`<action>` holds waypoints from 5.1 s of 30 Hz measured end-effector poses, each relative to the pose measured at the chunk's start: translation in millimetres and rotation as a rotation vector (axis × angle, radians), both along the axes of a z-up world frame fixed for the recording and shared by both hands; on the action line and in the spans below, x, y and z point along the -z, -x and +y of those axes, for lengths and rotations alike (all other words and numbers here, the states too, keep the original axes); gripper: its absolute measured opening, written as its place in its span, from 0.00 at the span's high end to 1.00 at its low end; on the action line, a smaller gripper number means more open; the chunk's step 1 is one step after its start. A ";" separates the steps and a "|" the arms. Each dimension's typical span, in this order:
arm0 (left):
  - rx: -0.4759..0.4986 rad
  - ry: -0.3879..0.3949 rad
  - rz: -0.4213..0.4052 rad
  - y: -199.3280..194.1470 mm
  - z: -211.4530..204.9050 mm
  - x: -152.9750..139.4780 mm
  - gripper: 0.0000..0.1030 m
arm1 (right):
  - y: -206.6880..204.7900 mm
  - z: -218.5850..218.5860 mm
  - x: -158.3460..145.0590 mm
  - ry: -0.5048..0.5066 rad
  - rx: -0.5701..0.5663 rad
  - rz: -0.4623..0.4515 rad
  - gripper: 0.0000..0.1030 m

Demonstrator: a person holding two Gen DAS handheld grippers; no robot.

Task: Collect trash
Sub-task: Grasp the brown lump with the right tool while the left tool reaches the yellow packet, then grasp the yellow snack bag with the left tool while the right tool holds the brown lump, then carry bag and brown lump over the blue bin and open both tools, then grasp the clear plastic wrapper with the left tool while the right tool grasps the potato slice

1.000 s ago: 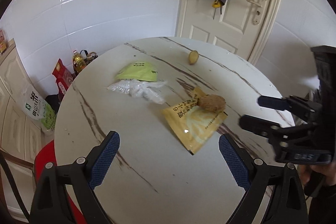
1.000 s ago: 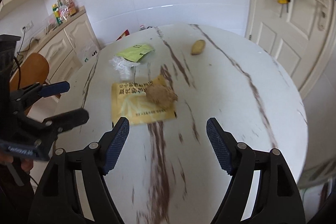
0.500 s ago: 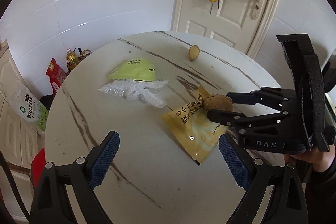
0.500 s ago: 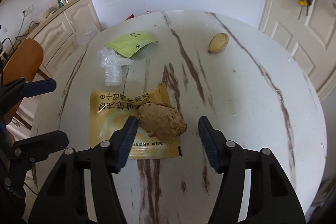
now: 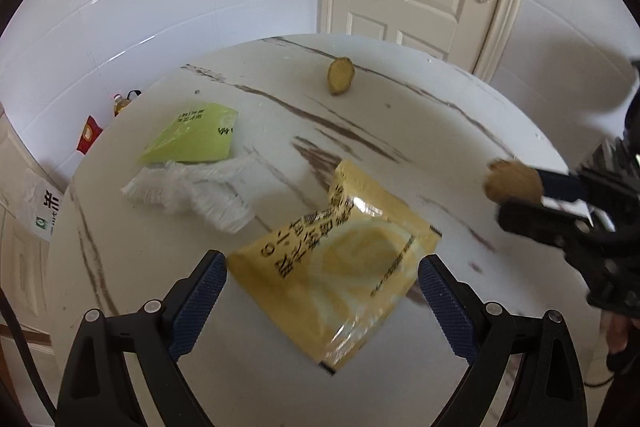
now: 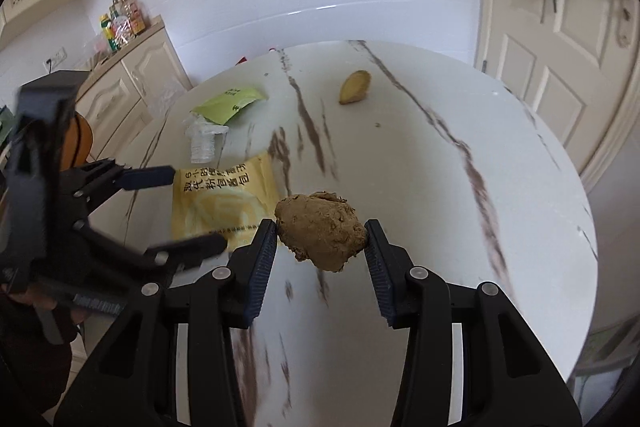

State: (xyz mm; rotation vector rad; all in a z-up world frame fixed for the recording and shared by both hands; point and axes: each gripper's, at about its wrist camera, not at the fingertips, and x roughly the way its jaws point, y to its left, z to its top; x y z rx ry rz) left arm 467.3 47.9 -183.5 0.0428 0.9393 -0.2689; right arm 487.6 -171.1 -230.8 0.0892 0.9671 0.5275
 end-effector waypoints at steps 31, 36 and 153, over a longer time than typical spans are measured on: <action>0.044 0.013 0.014 57.8 -13.9 -2.2 0.67 | 58.9 -33.5 -12.5 -0.072 0.044 -0.002 0.59; -0.006 -0.026 -0.004 50.0 -16.7 0.5 0.34 | 71.8 -40.1 -14.1 -0.082 0.052 -0.002 0.59; -0.067 0.077 0.026 -39.7 76.9 24.2 0.87 | -143.1 45.8 19.8 0.077 0.006 0.070 0.20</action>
